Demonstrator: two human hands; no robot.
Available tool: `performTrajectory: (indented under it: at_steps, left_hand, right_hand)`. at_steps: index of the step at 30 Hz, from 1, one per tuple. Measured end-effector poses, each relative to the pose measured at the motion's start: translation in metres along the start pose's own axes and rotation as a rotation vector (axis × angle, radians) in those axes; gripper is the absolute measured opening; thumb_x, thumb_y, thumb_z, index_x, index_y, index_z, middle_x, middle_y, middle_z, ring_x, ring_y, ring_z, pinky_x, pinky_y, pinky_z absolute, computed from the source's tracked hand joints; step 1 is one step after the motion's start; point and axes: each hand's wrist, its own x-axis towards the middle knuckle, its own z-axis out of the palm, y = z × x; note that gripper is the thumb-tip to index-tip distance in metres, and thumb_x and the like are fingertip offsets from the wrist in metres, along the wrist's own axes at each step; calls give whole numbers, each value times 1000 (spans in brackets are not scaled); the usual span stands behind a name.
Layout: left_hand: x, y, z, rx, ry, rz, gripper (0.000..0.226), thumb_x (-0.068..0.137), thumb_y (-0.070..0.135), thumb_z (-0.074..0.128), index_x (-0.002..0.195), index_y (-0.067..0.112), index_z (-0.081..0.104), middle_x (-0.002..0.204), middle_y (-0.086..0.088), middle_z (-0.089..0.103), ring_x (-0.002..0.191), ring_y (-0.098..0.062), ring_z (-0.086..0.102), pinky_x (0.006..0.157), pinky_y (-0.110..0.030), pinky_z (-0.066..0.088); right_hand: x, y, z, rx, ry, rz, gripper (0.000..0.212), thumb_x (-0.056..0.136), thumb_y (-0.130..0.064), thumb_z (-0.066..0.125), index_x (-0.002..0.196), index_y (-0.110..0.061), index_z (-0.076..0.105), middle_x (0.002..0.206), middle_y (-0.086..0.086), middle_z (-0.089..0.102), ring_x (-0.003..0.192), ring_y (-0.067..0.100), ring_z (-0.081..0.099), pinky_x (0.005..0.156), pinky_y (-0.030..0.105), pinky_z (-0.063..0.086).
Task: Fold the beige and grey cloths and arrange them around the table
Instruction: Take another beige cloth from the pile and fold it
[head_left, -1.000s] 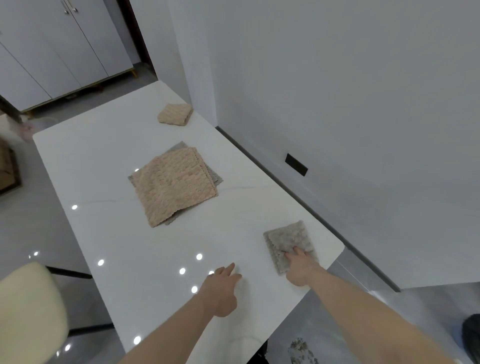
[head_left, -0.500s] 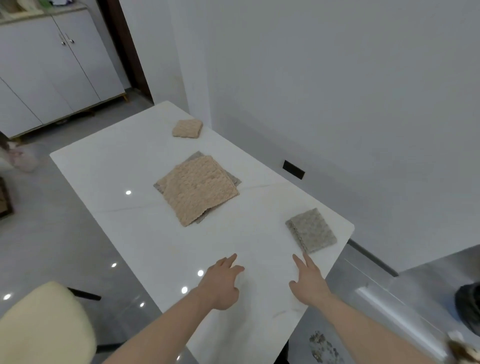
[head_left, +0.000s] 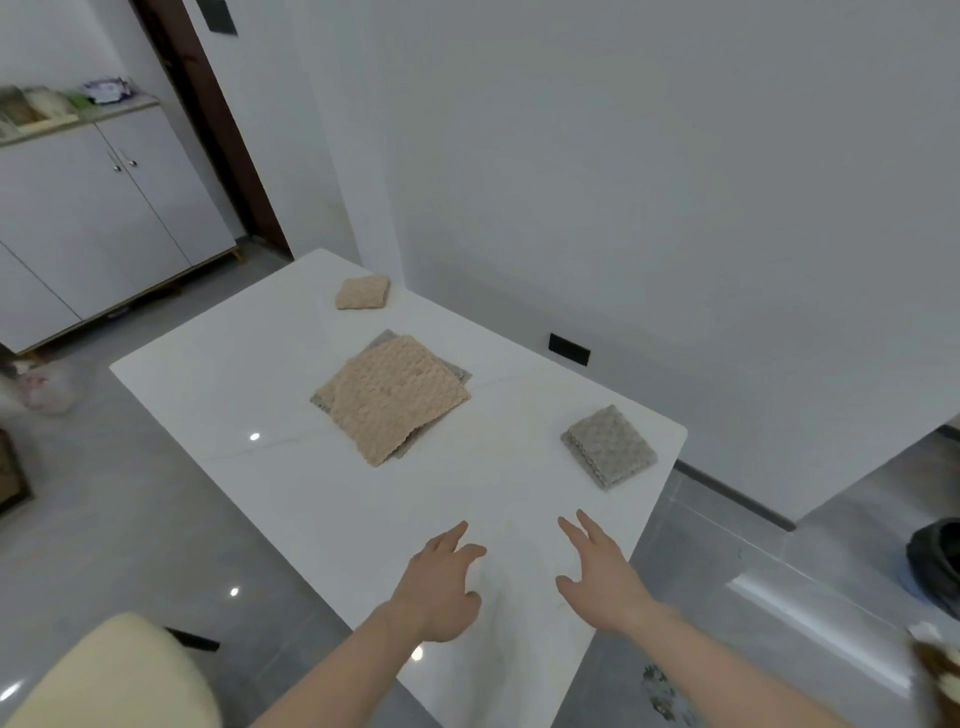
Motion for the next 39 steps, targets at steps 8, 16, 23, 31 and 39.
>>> performTrajectory:
  at_steps: [8,16,23,31,39]
  left_hand:
    - [-39,-31,17,107,13,-64,65,96,33,50,158,31,28,170,1,-3,156,-23,5,126,-37,14]
    - [-36,-95,4,189,8,-66,70,97,33,47,161,29,18,170,-1,-8,157,-25,-2,127,-40,7]
    - [-23,-206,-47,236,-23,8,76,96,34,47,162,29,12,170,-1,-13,157,-27,-6,127,-44,4]
    - [-18,-298,-95,321,-52,38,78,97,35,48,163,28,7,169,-4,-17,156,-29,-12,127,-47,-1]
    - [-15,-287,-105,365,-35,104,79,96,35,48,163,27,6,169,-4,-17,156,-29,-12,127,-46,-2]
  right_hand:
    - [-21,-14,39,-188,-98,-7,79,96,-34,48,161,-28,3,167,-1,-13,155,27,-6,125,44,11]
    - [-11,-59,47,-264,-65,12,77,99,-36,47,161,-28,2,167,-1,-13,155,27,-7,125,47,7]
    - [38,-145,98,-223,-34,146,77,98,-38,46,161,-27,4,168,0,-11,155,28,-4,125,48,9]
    - [51,-241,138,-211,7,206,77,98,-41,44,160,-28,2,168,0,-12,155,28,-6,124,49,7]
    - [18,-224,125,-176,76,271,78,97,-43,46,160,-30,2,168,-1,-12,155,28,-6,125,50,8]
